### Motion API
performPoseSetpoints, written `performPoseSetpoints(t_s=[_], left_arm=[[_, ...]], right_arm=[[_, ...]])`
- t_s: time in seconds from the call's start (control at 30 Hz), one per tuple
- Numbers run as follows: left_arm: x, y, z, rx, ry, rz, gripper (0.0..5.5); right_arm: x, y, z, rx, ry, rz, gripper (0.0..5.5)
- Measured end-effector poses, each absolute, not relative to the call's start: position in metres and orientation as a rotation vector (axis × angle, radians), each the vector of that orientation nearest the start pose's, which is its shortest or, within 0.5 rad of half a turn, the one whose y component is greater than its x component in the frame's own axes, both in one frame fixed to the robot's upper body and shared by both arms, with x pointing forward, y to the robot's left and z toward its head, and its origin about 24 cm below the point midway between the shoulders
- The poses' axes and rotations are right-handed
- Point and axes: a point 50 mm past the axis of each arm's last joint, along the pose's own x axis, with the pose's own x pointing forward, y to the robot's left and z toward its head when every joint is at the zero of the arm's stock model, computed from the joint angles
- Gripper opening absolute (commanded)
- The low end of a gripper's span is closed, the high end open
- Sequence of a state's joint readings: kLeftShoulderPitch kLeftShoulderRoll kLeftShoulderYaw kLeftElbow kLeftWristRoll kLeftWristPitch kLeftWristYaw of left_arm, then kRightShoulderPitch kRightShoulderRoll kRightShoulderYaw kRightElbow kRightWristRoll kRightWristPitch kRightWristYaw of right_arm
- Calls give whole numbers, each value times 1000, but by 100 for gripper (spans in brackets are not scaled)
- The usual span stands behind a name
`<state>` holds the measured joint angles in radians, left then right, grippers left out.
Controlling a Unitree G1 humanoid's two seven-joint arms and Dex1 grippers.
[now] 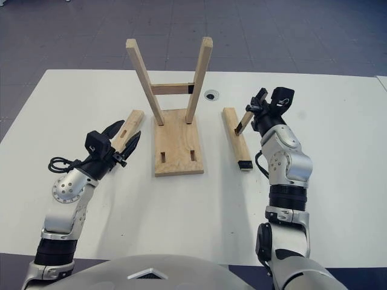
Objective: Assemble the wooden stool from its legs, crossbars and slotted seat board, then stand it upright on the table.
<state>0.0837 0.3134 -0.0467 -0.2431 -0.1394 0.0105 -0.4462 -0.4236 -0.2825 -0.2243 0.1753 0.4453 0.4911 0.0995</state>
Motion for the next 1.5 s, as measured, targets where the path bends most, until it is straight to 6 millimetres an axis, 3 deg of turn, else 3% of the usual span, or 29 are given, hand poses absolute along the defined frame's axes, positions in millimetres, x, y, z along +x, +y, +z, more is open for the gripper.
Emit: performPoseSetpoints(t_s=[0.3, 0.4, 0.6, 0.87, 1.0, 1.5], left_arm=[[229, 162, 79, 185, -92, -534, 267], [228, 161, 80, 185, -96, -535, 267], [225, 161, 78, 180, -85, -533, 267], [225, 161, 78, 178, -83, -535, 267], [223, 158, 76, 173, -76, -547, 267], [224, 157, 76, 172, -78, -553, 267]], right_arm=[[332, -212, 95, 210, 165, 74, 41], [327, -203, 94, 205, 162, 100, 41], [318, -203, 94, 196, 166, 107, 41], [308, -205, 114, 191, 93, 128, 41], [297, -206, 100, 191, 148, 137, 41], [315, -199, 94, 170, 163, 178, 41]])
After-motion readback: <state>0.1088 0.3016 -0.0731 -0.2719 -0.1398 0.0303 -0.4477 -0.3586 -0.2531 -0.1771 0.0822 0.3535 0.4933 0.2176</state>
